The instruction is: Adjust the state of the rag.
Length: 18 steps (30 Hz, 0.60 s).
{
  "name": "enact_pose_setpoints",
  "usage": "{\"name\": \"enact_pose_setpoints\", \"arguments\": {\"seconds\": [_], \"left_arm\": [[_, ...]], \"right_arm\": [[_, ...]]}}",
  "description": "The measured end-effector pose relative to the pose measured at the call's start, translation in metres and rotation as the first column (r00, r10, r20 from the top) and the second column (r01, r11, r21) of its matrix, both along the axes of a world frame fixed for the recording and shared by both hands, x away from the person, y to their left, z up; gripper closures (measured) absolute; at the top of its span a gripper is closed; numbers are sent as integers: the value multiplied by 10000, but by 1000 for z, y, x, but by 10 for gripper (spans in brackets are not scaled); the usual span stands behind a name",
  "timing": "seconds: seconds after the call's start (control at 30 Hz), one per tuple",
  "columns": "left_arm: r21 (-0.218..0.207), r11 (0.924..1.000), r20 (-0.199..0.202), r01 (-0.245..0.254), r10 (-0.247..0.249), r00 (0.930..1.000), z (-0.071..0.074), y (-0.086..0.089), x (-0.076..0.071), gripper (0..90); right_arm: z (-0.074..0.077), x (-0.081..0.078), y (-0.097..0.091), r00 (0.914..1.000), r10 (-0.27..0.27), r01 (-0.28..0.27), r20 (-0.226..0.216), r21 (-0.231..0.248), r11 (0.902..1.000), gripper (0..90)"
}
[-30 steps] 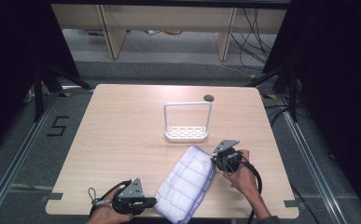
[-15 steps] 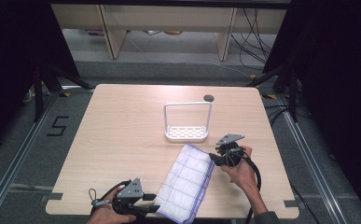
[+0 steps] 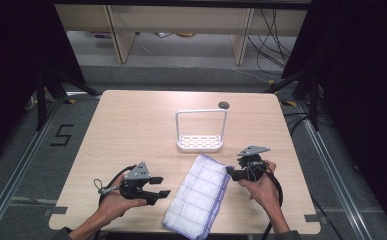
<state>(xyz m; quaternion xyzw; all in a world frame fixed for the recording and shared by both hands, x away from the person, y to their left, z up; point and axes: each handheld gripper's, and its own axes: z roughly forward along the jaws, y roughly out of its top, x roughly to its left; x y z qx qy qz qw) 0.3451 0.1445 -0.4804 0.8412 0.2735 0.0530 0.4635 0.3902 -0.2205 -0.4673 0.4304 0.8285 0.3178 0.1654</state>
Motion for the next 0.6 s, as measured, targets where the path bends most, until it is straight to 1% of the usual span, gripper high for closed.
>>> {"name": "enact_pose_setpoints", "arguments": {"seconds": [0.03, 0.07, 0.1, 0.13, 0.17, 0.2, 0.23, 0.27, 0.3, 0.33, 0.37, 0.4, 0.43, 0.47, 0.5, 0.53, 0.57, 0.6], "left_arm": [[70, 9999, -53, -82, 83, 10000, -2, -4, 10, 424], [153, 9997, -75, -164, 165, 9998, -2, -6, 14, 424], [153, 9997, -75, -164, 165, 9998, -2, -6, 14, 424], [200, 9997, -59, -138, 140, 9999, -3, -8, 19, 424], [313, 9993, -80, -198, 201, 9998, -3, -13, 28, 424], [313, 9993, -80, -198, 201, 9998, -3, -13, 28, 420], [271, 9990, -174, -349, 353, 9992, -4, -19, 37, 417], [271, 9989, -147, -386, 390, 9991, -5, -21, 42, 416], [330, 9984, -167, -450, 456, 9988, -5, -24, 46, 416], [330, 9984, -167, -450, 456, 9988, -5, -24, 46, 416], [398, 9980, -155, -494, 500, 9986, -7, -31, 55, 416], [398, 9980, -155, -494, 500, 9986, -7, -31, 55, 416], [584, 9975, -126, -402, 410, 9991, -9, -38, 63, 417], [584, 9975, -126, -402, 410, 9991, -9, -38, 63, 416], [687, 9970, -116, -359, 368, 9993, -10, -47, 69, 415], [687, 9970, -116, -359, 368, 9993, -10, -47, 69, 414], [725, 9967, -65, -355, 361, 9993, -10, -55, 74, 413], [725, 9967, -65, -355, 361, 9993, -10, -55, 74, 413]], "right_arm": [[0, 0, 0, 10000, 8, -8, -10, -22, 10000, 441], [1, 0, 0, 9999, -59, 59, -147, 36, 10000, 442], [1, 0, 0, 9999, -59, 59, -147, 36, 10000, 442], [2, 0, 0, 9999, -94, 94, -145, 44, 9999, 442], [1, 0, 1, 9997, -216, 217, -141, 76, 9997, 443], [0, 1, 0, 9998, -205, 205, -32, -10, 9998, 443], [1, 2, 0, 9998, -182, 182, -95, 8, 9998, 443], [0, 2, 1, 9996, -243, 244, -166, 14, 9997, 442], [-1, 3, 1, 9996, -228, 227, -135, -54, 9997, 439], [-1, 3, 1, 9996, -228, 227, -135, -54, 9997, 439], [-2, 4, 3, 9988, -366, 365, -335, -18, 9993, 435], [-2, 4, 3, 9988, -366, 365, -335, -18, 9993, 435], [-4, 6, 5, 9984, -427, 426, -365, -36, 9991, 429], [-4, 6, 5, 9984, -427, 426, -365, -36, 9991, 429], [-6, 8, 7, 9981, -477, 476, -391, -25, 9989, 425], [-6, 8, 7, 9981, -477, 476, -391, -25, 9989, 425], [-7, 11, 9, 9981, -401, 401, -470, -7, 9992, 424], [-7, 11, 9, 9981, -401, 401, -470, -7, 9992, 424]]}}
